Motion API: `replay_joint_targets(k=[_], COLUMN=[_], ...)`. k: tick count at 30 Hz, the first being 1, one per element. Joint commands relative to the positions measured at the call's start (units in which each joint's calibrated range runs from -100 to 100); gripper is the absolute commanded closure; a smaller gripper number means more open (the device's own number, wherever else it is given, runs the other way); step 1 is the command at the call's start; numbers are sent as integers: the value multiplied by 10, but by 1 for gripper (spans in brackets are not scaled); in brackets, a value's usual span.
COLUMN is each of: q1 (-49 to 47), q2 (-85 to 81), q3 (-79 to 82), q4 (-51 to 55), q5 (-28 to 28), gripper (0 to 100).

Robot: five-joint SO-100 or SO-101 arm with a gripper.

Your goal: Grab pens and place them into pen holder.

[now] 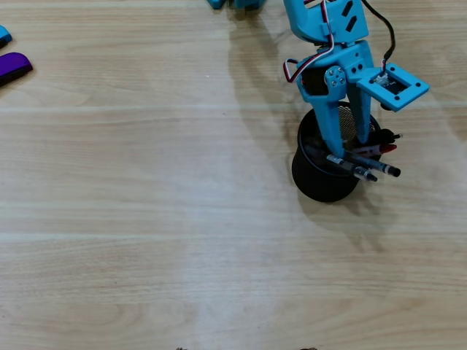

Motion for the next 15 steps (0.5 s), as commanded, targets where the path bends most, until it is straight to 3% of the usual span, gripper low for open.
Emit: replay_joint_targets(k=[1,4,8,10,15], q1=[-3,-6,3,34,70], q2=[-58,-109,-269,-441,-775], q3=[-55,-81,-42,94,436], q4=[-5,41,206,305,343], q5=[38,94,188,252,265], gripper=[81,81,81,81,81])
